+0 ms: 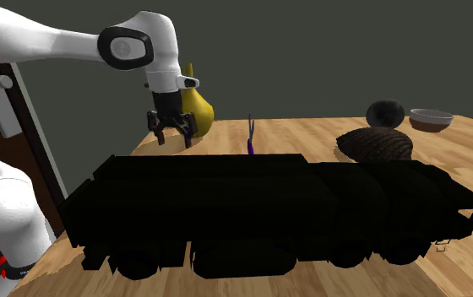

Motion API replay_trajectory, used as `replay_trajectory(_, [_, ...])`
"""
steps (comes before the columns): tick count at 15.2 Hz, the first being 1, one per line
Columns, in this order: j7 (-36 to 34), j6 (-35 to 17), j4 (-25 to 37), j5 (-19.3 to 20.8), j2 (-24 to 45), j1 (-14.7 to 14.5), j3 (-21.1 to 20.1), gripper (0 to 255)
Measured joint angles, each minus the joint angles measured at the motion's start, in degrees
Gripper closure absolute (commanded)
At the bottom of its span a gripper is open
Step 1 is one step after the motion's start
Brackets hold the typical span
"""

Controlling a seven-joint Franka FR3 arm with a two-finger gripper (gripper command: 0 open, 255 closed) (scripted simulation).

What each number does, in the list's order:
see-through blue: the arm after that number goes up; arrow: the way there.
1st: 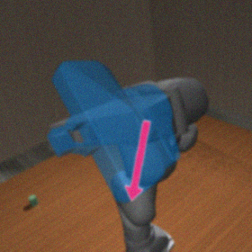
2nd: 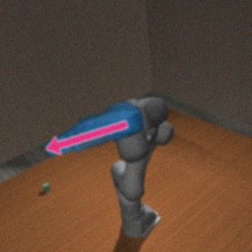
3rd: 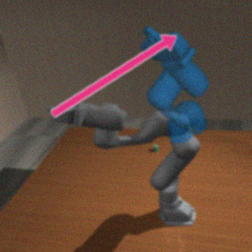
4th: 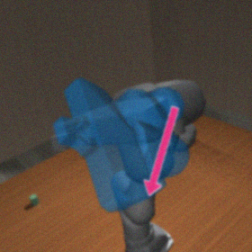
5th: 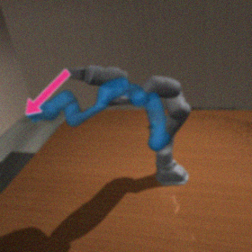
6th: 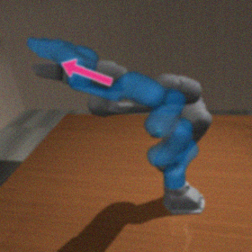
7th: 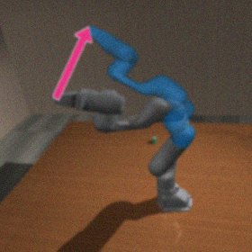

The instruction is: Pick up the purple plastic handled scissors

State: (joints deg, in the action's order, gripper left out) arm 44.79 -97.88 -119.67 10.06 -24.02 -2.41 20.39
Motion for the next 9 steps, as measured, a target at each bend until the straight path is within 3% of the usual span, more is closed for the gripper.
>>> replay_trajectory(5, [12.9,-0.6,11.0,-4.3,11.2,-1.1,6.4,0])
replay_trajectory(9, [23.8,0.2,21.5,-10.6,22.2,-0.6,10.5,0])
